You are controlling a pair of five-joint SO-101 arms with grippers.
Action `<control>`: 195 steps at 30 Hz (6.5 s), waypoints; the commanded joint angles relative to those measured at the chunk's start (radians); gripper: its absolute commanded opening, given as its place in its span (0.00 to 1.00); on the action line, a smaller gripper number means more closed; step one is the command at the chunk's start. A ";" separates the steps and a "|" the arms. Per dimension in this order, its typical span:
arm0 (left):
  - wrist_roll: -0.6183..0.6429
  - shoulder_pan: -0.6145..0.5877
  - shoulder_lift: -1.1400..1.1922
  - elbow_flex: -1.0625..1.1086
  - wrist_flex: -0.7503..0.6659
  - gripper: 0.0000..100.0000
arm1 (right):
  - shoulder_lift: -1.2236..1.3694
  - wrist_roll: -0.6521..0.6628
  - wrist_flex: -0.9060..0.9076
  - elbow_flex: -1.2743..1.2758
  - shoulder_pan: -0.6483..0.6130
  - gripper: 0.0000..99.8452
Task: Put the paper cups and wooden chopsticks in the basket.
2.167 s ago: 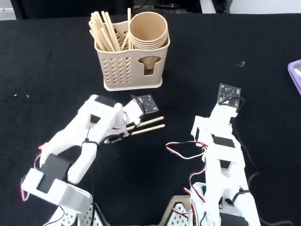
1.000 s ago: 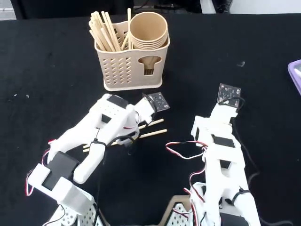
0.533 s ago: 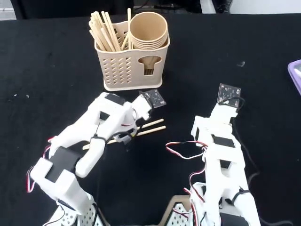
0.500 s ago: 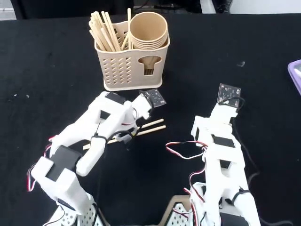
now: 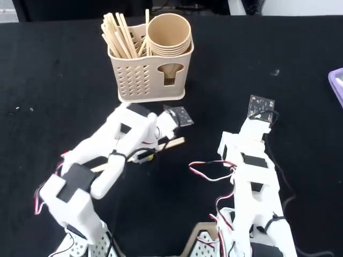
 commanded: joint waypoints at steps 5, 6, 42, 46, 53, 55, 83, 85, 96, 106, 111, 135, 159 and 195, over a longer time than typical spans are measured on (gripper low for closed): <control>0.005 -0.074 -0.433 -0.015 0.153 0.03 | -0.024 -0.002 -0.025 -0.044 -0.014 0.16; 0.006 -0.094 -0.480 -0.015 0.155 0.03 | -0.024 -0.002 -0.025 -0.044 -0.014 0.16; 0.985 -0.297 -0.531 -0.079 -1.280 0.03 | -0.024 -0.002 -0.025 -0.044 -0.015 0.16; 0.985 -0.298 -0.413 -0.111 -1.280 0.03 | -0.024 -0.002 -0.025 -0.044 -0.015 0.16; 0.985 -0.297 -0.351 -0.094 -1.217 0.06 | -0.024 -0.002 -0.025 -0.044 -0.015 0.16; 0.985 -0.292 -0.377 -0.104 -1.152 0.12 | -0.024 -0.002 -0.025 -0.045 -0.015 0.16; 0.660 -0.521 -1.771 0.587 -0.135 0.09 | -0.041 -0.002 -0.015 -0.035 -0.008 0.02; 0.618 -0.564 -1.927 0.685 -0.109 0.02 | -0.073 -0.002 -0.014 -0.018 -0.008 0.01; 0.512 -0.578 -1.935 0.938 -0.034 0.03 | -0.716 -0.002 0.226 0.124 -0.028 0.01; 0.514 -0.588 -1.972 1.104 0.002 0.03 | -1.257 0.167 0.597 0.159 -0.224 0.01; 0.514 -0.530 -1.973 1.118 0.112 0.03 | -1.219 0.281 0.807 0.203 -0.219 0.01; 0.512 -0.762 -1.970 1.316 0.095 0.03 | -1.276 0.281 0.898 0.369 -0.222 0.01; 0.512 -0.490 -1.975 1.316 0.095 0.03 | -1.277 0.281 0.898 0.371 -0.129 0.01; 0.512 -0.496 -1.967 1.316 0.095 0.03 | -1.276 0.279 0.898 0.369 -0.147 0.01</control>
